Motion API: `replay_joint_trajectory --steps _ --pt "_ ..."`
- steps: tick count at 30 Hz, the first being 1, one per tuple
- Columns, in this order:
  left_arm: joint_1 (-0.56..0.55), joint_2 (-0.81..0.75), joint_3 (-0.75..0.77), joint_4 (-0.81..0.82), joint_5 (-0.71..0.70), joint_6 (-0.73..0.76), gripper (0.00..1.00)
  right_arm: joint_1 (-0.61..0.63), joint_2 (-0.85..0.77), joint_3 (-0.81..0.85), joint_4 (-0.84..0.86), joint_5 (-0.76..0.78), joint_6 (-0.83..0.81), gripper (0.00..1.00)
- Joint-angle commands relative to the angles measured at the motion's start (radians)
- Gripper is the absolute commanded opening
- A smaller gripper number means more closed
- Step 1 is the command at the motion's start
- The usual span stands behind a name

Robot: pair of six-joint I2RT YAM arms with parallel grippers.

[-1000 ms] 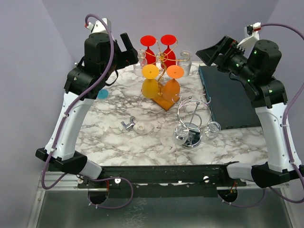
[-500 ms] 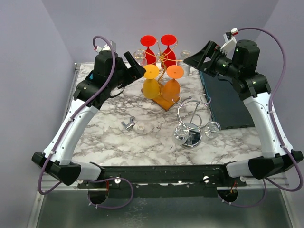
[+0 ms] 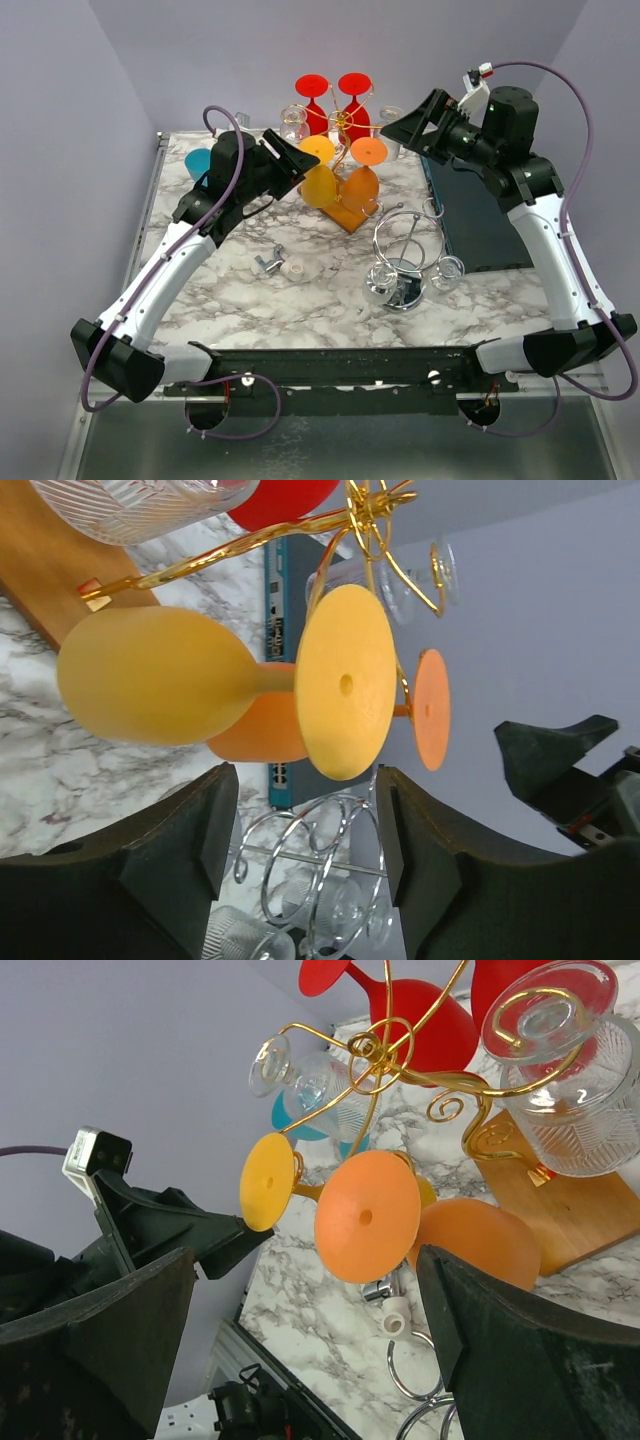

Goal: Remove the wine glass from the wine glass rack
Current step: Pick up the wine glass from the wine rack.

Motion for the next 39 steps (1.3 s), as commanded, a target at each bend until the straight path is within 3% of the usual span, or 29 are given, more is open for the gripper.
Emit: replay_joint_trajectory --steps 1,14,29,39 --pt "0.009 -0.039 -0.046 0.155 0.048 -0.078 0.61 0.003 -0.028 -0.017 0.03 -0.014 0.01 1.0" --pt "0.035 -0.018 -0.093 0.233 0.1 -0.139 0.43 0.003 -0.052 -0.031 0.029 0.004 0.013 0.99" --pt "0.063 -0.001 -0.113 0.276 0.122 -0.17 0.35 0.003 -0.058 -0.04 0.036 0.015 0.016 0.99" --pt "0.074 0.013 -0.113 0.287 0.151 -0.186 0.2 0.003 -0.065 -0.046 0.037 0.024 0.018 0.99"
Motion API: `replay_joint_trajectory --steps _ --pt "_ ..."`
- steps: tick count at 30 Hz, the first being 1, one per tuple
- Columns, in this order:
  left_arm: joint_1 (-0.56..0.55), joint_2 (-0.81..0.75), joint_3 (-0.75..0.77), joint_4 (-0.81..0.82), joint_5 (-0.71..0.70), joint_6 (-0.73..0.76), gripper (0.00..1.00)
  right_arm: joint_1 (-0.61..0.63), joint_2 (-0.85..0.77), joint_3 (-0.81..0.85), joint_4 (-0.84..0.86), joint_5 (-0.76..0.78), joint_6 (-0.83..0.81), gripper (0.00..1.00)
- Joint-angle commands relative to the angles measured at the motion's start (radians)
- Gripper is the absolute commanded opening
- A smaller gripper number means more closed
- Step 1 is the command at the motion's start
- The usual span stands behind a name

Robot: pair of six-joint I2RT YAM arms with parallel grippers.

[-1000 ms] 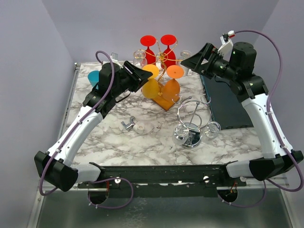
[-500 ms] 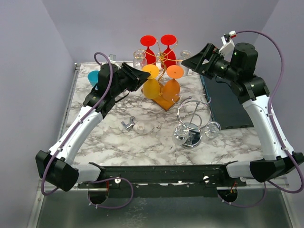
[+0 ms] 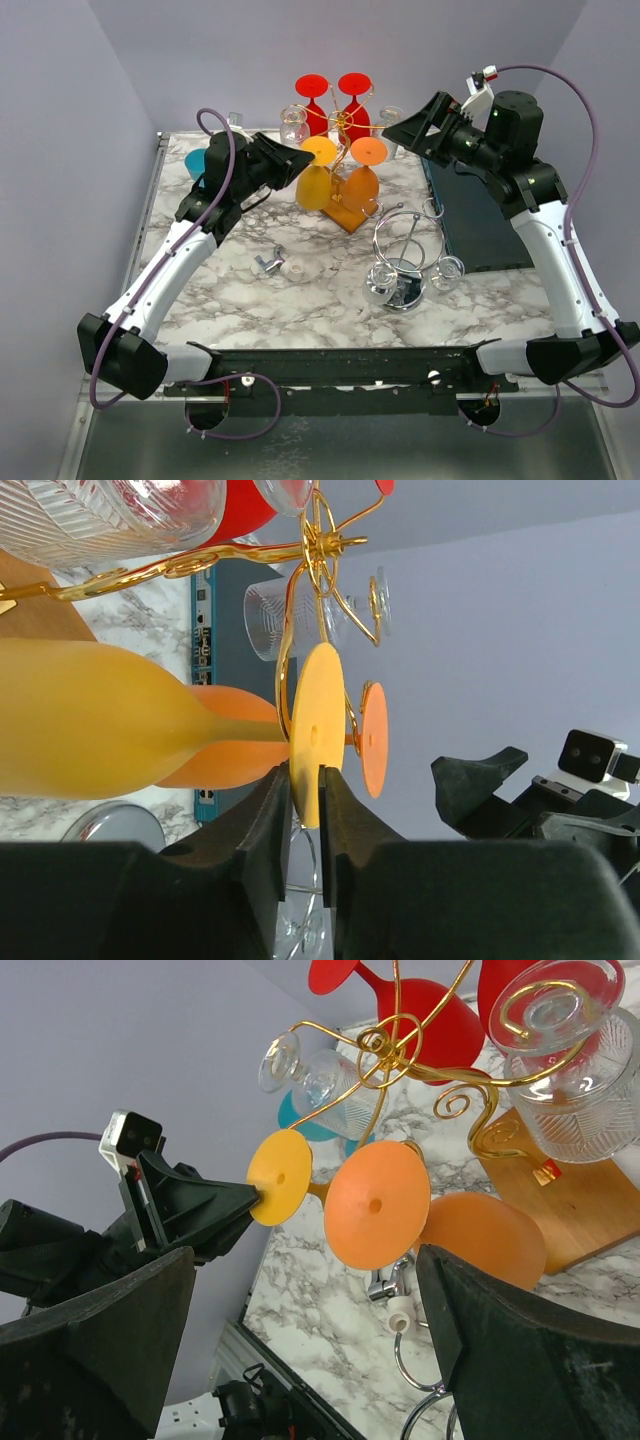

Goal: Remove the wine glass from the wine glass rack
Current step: Pick up the wine glass from the wine rack.

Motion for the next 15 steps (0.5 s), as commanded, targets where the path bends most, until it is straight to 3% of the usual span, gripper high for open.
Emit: replay_joint_trajectory --steps 1,15 --pt "0.009 0.008 -0.009 0.034 0.038 -0.014 0.18 0.003 -0.03 -0.015 0.022 0.018 0.003 0.99" --pt "0.032 -0.008 -0.001 0.044 0.083 -0.048 0.0 0.003 -0.028 -0.021 0.024 0.03 0.002 0.99"
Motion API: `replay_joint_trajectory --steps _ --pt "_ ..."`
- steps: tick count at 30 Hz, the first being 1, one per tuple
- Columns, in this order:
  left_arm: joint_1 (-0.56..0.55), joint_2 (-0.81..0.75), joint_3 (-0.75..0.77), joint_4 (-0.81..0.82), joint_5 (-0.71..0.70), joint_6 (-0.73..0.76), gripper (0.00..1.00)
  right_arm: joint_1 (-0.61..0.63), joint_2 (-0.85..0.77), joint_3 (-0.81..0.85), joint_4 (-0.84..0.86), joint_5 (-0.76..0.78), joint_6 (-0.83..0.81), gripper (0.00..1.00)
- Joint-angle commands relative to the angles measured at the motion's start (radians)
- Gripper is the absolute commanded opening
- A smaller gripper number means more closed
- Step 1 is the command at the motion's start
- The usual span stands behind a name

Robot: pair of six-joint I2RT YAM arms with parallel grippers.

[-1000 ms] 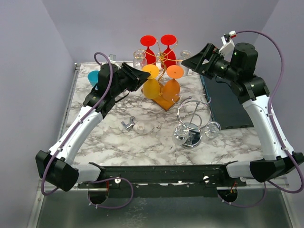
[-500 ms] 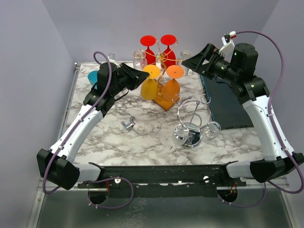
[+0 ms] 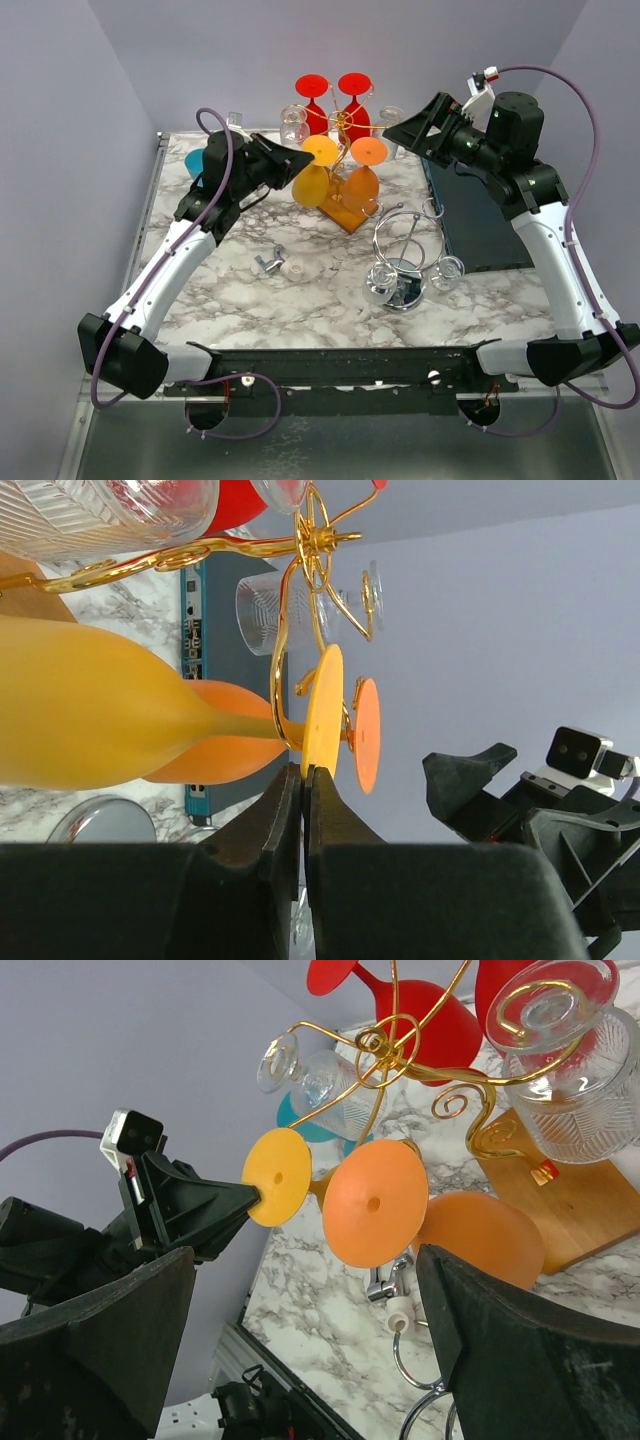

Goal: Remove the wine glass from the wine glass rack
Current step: Pick up the wine glass from the wine rack.

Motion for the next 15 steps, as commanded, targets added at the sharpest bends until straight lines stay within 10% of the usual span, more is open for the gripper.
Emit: replay_joint_trajectory --steps 1,15 --pt "0.018 -0.015 0.001 0.03 0.046 -0.029 0.0 0.003 -0.018 -0.009 0.02 0.023 0.002 0.99" --pt "0.064 -0.032 -0.021 0.055 0.117 -0.098 0.0 0.003 -0.006 -0.007 0.026 0.03 0.006 0.98"
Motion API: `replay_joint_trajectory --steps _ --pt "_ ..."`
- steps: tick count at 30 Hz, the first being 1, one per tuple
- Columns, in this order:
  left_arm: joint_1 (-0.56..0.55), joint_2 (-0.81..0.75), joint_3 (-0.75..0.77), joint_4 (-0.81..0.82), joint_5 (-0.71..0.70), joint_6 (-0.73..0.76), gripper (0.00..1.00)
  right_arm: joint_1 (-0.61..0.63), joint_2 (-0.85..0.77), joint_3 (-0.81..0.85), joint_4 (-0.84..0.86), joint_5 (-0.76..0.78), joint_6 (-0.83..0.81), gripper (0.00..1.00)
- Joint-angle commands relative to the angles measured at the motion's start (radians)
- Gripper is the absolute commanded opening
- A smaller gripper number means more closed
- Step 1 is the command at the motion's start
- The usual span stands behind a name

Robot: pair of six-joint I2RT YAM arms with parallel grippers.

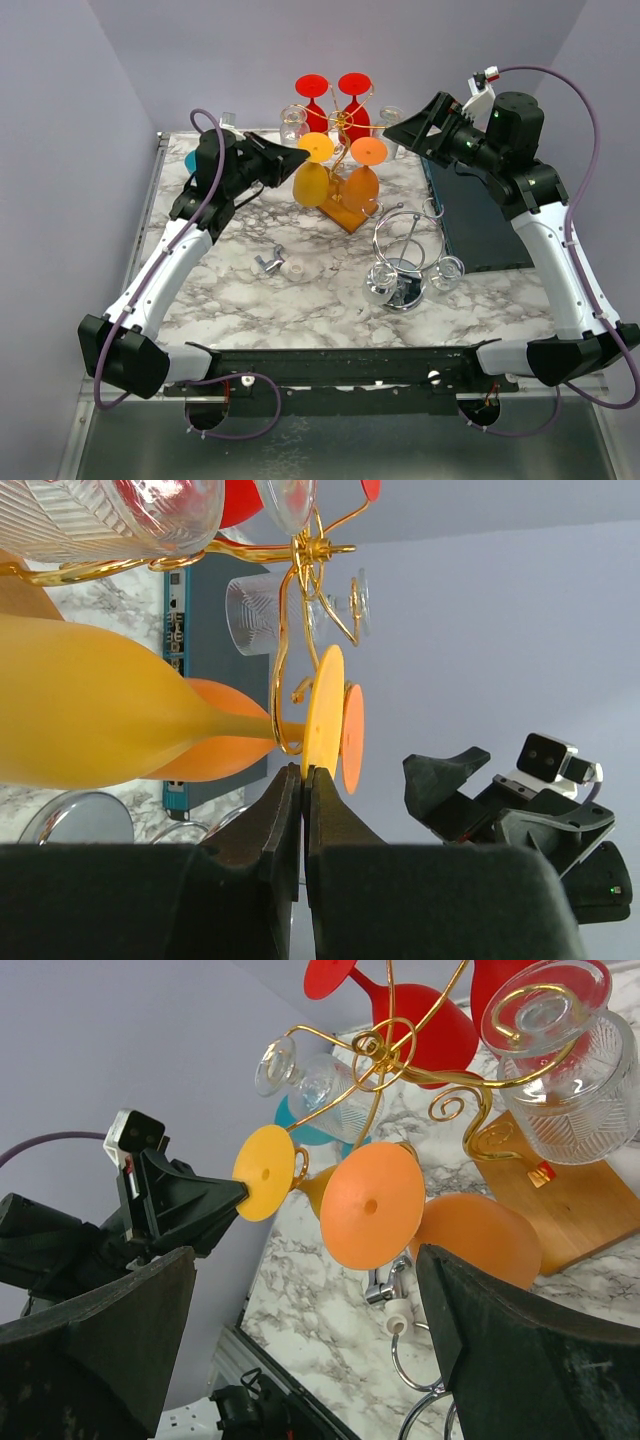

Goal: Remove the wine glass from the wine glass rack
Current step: Pick up the wine glass from the wine rack.

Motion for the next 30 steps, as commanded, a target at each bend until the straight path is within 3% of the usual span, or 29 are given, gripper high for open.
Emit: replay_joint_trajectory --steps 1,14,30 --pt "0.024 -0.033 -0.018 0.044 0.055 -0.039 0.0 0.003 -0.005 -0.008 0.024 0.021 0.007 0.98" --pt "0.06 -0.025 -0.031 0.069 0.064 -0.075 0.0 0.003 0.002 -0.002 0.023 0.024 0.004 0.98" --pt "0.064 0.091 0.051 0.133 0.096 -0.084 0.0 0.003 0.004 0.01 0.019 0.034 -0.002 0.98"
